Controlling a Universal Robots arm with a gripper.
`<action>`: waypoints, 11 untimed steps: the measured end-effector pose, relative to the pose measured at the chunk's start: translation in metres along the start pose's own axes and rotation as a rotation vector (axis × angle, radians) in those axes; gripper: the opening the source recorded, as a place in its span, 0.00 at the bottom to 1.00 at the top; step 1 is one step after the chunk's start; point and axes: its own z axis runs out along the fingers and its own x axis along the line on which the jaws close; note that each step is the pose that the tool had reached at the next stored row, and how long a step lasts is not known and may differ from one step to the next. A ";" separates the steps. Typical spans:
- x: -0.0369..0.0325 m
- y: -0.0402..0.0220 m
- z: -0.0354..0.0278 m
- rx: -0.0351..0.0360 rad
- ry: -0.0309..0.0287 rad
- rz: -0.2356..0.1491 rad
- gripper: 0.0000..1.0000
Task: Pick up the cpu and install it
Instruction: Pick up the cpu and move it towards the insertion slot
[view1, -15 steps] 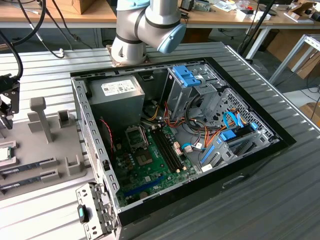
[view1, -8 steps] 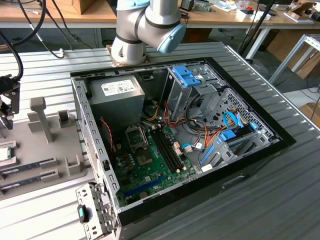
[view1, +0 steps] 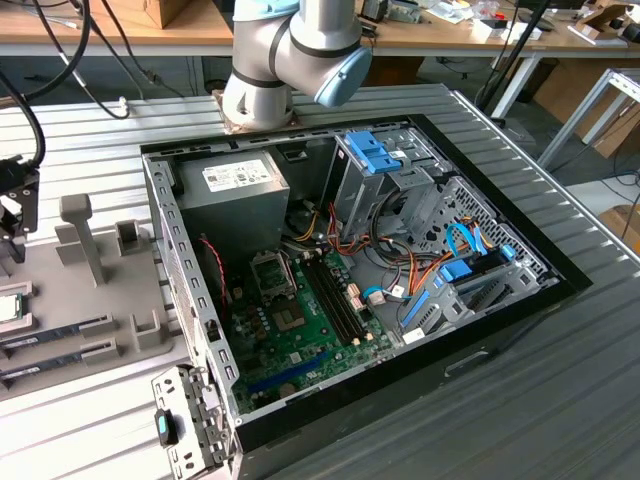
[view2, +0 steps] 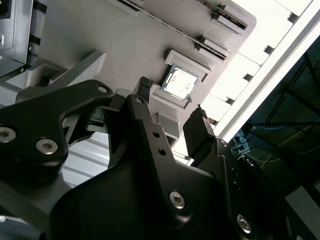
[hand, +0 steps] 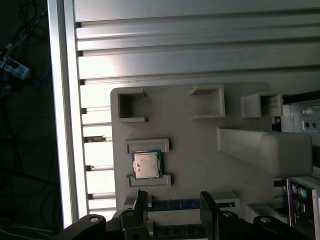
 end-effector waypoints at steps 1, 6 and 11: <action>0.0000 0.0000 0.0003 -0.0001 -0.0001 0.000 0.54; 0.0000 0.0000 0.0018 -0.0001 -0.0002 0.000 0.54; 0.0001 0.0000 0.0030 -0.0001 -0.0001 0.000 0.54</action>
